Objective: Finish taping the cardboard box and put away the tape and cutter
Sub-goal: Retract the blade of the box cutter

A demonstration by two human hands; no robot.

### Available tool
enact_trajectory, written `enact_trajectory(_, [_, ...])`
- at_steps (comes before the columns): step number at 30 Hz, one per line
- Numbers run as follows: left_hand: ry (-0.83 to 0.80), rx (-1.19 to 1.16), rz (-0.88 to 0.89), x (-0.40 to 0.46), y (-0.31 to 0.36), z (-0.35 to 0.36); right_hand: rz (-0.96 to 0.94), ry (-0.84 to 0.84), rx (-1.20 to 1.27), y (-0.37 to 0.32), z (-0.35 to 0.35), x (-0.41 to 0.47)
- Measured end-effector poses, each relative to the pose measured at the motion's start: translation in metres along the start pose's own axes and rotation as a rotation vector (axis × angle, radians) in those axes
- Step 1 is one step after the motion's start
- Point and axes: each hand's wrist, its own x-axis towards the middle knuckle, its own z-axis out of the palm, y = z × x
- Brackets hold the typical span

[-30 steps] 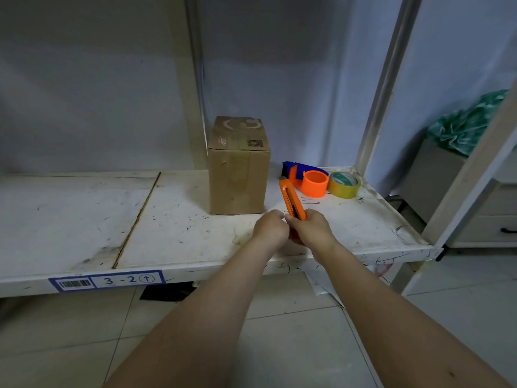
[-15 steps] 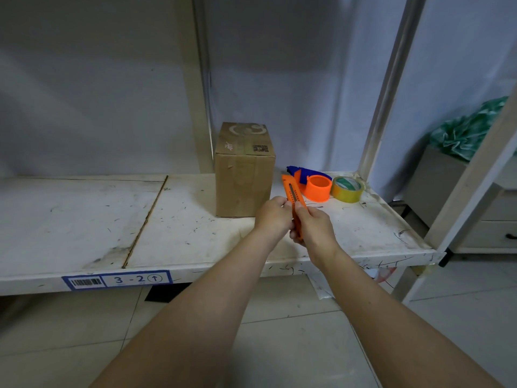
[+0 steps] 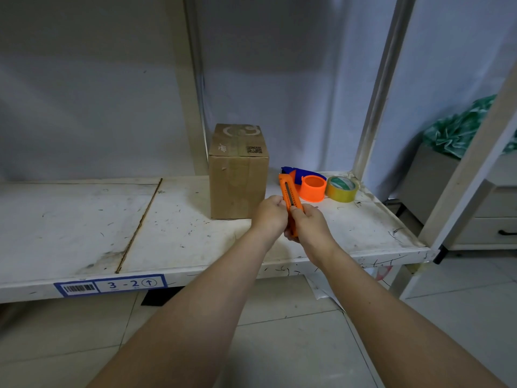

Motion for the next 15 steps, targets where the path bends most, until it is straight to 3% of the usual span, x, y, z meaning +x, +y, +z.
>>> enact_trajectory(8, [0.008,0.008,-0.017,0.004,-0.005,-0.003,0.03,-0.093,-0.023,0.005,0.002,0.005])
enact_trajectory(15, [-0.053,-0.076,-0.014,0.011,-0.009,0.0,0.064,-0.078,0.052,0.008,-0.003,0.015])
